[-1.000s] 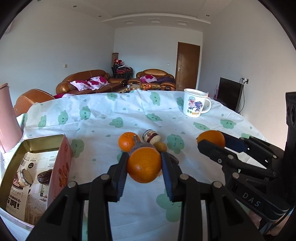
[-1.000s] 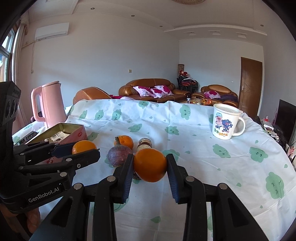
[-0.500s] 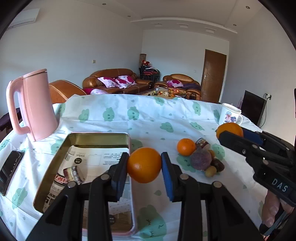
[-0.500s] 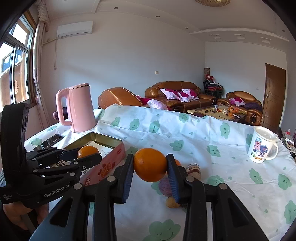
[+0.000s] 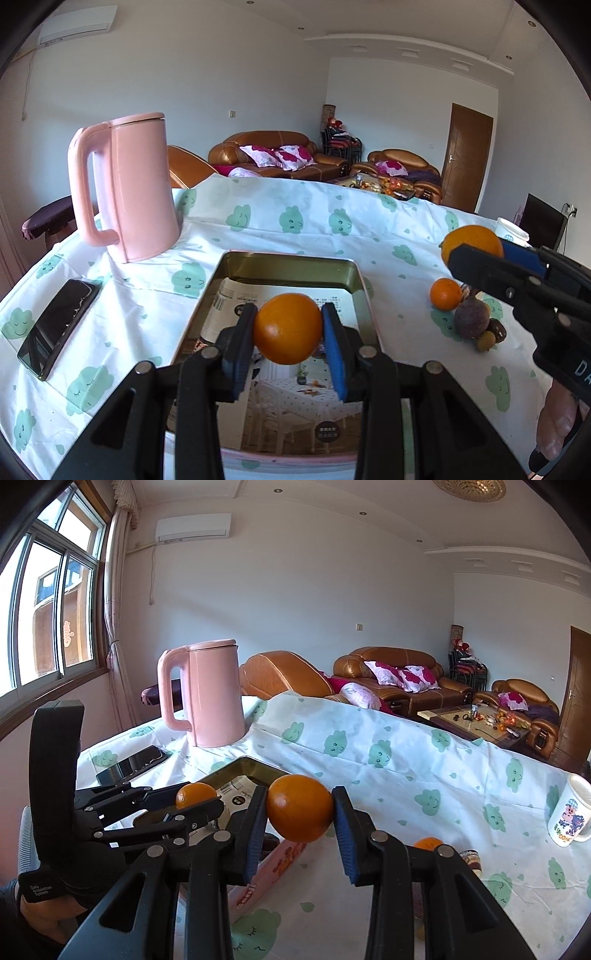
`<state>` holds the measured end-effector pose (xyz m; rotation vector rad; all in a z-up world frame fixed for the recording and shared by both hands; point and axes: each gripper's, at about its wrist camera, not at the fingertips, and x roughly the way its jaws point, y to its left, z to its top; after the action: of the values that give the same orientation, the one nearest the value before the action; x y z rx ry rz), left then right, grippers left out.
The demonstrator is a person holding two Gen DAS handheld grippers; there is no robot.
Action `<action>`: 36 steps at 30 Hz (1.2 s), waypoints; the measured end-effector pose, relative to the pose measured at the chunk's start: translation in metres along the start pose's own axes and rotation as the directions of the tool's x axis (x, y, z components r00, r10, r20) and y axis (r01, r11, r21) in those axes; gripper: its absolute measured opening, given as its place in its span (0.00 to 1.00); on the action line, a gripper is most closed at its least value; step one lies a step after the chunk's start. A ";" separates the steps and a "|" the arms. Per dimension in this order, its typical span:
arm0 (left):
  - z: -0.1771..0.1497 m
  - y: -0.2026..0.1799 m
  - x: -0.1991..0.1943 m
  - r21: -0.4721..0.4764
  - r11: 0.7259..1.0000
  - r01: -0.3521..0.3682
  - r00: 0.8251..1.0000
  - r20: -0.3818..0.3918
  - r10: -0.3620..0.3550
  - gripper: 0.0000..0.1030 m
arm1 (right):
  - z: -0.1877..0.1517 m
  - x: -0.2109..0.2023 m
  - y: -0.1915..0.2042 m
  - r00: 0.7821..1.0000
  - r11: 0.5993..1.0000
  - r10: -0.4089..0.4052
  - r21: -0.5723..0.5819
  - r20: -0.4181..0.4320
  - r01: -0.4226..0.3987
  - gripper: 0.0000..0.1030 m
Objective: Organize fruits
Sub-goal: 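Carry the orange with the left tool while the right tool carries its orange over the tin, then open the left tool over the tin while the right tool releases its orange there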
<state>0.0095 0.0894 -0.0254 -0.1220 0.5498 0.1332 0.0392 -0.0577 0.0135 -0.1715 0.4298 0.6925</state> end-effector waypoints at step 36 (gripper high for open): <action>0.000 0.043 0.046 0.011 1.000 -0.024 0.992 -0.122 0.025 0.36 | -0.039 0.084 0.055 0.963 0.995 0.075 -0.050 -0.259 -0.090 0.37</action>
<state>0.0416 0.1360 -0.0536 -0.1142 0.6737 0.1473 0.0485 0.0213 -0.0588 -0.3045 0.6673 0.7693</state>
